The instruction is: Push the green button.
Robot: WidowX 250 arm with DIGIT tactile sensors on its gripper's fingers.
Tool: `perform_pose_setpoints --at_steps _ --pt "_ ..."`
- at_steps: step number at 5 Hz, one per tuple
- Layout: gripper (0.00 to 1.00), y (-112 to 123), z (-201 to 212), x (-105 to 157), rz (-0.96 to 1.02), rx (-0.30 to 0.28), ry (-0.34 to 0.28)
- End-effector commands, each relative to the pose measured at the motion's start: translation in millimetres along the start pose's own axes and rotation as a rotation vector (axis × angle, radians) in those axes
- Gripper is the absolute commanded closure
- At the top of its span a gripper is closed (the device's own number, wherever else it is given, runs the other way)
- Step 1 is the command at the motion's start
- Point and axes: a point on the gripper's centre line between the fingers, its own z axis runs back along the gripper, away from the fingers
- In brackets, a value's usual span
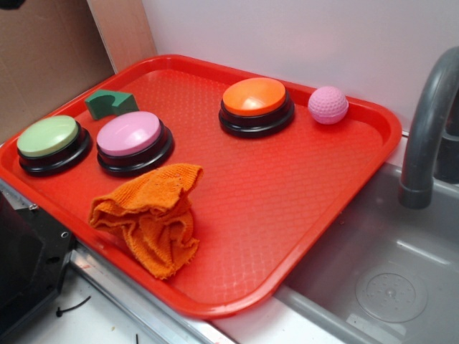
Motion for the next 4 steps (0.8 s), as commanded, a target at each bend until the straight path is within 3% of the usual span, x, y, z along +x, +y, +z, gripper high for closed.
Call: perform_pose_setpoints --at_steps 1,2,4 --pt "0.0 0 0 0 0.0 0.0 0.0" --pt "0.0 40 -23 18 0.117 0.037 0.033" --pt "0.0 98 -76 40 0.318 0.082 0.035"
